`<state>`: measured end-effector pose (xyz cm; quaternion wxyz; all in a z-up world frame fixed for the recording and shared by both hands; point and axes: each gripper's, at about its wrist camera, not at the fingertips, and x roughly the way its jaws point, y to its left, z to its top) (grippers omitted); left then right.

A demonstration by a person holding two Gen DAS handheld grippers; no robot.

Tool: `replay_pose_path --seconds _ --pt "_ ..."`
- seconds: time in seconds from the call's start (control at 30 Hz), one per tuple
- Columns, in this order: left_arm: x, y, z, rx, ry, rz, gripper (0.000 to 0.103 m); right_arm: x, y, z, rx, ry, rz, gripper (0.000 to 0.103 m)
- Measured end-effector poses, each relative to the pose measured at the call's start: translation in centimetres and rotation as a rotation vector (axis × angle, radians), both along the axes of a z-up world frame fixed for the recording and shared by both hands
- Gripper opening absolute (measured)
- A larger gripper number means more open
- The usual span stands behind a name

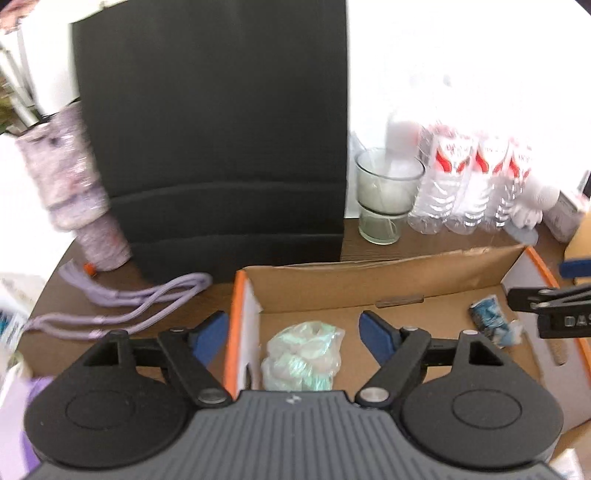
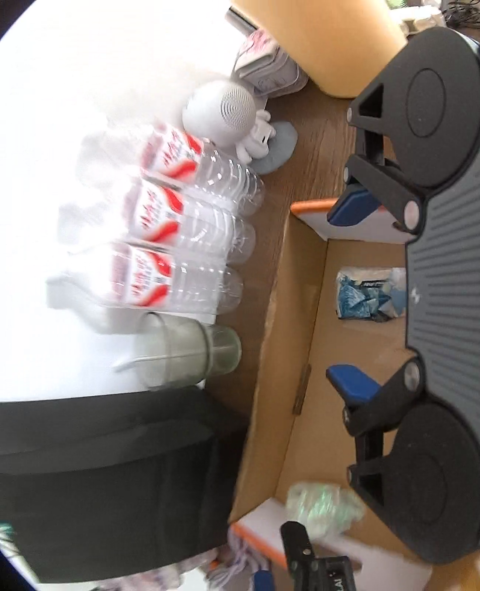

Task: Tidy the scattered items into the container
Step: 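Withdraw both tools from the box back toward the table items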

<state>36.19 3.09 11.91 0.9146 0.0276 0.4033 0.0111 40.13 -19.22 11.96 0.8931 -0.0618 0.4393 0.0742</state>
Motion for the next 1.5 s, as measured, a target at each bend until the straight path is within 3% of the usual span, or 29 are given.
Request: replay_pose_path --seconds 0.13,0.23,0.3,0.37,0.4,0.43,0.57,0.8,0.9,1.03,1.13,1.23,1.37,1.5 --pt "-4.0 0.8 2.9 -0.034 -0.015 0.006 0.092 -3.1 -2.2 3.0 0.16 0.056 -0.011 0.083" --pt "-9.8 0.7 4.0 -0.023 -0.165 0.027 0.101 -7.9 -2.7 4.1 0.21 -0.036 0.016 0.084" --pt "-14.9 0.1 4.3 -0.017 -0.379 0.012 0.103 -12.5 -2.5 4.7 0.196 -0.266 0.014 0.085" --pt "-19.4 -0.4 3.7 -0.006 -0.591 -0.004 0.103 -17.6 -2.3 4.6 0.192 -0.538 0.018 0.097" --pt "-21.1 -0.8 3.3 0.006 -0.667 -0.008 0.103 -19.7 -2.3 4.2 0.203 -0.644 0.04 0.103" --pt "-22.1 -1.1 2.9 0.014 -0.699 -0.018 0.103 -21.3 -2.1 3.7 0.212 -0.714 0.07 0.103" --pt "-22.7 -1.4 2.3 0.002 -0.644 -0.05 0.103 -23.2 -0.7 3.1 0.165 -0.719 0.117 0.103" --pt "-28.1 -0.8 0.7 0.044 -0.586 0.032 0.103 -26.6 -0.9 2.4 0.152 -0.658 0.062 0.103" --pt "-32.8 -0.7 -0.7 0.034 -0.561 0.052 0.103 -32.3 -2.3 0.0 0.177 -0.607 0.077 0.103" --pt "-39.7 -0.6 -3.0 -0.057 -0.512 0.041 0.103 -40.6 -3.6 -3.0 0.175 -0.58 0.068 0.103" --pt "-43.8 -0.5 -4.9 -0.087 -0.457 0.019 0.103 -46.7 -4.5 -4.9 0.198 -0.564 0.015 0.103" --pt "-46.6 0.0 -5.9 -0.096 -0.438 0.019 0.103 -51.1 -4.8 -6.4 0.167 -0.559 0.031 0.103" --pt "-46.1 0.2 -5.8 -0.115 -0.431 -0.004 0.103 -52.3 -4.6 -7.3 0.151 -0.541 0.097 0.103" --pt "-42.8 -0.4 -6.5 -0.141 -0.362 -0.018 0.099 -48.8 -4.9 -7.8 0.19 -0.448 0.065 0.1"
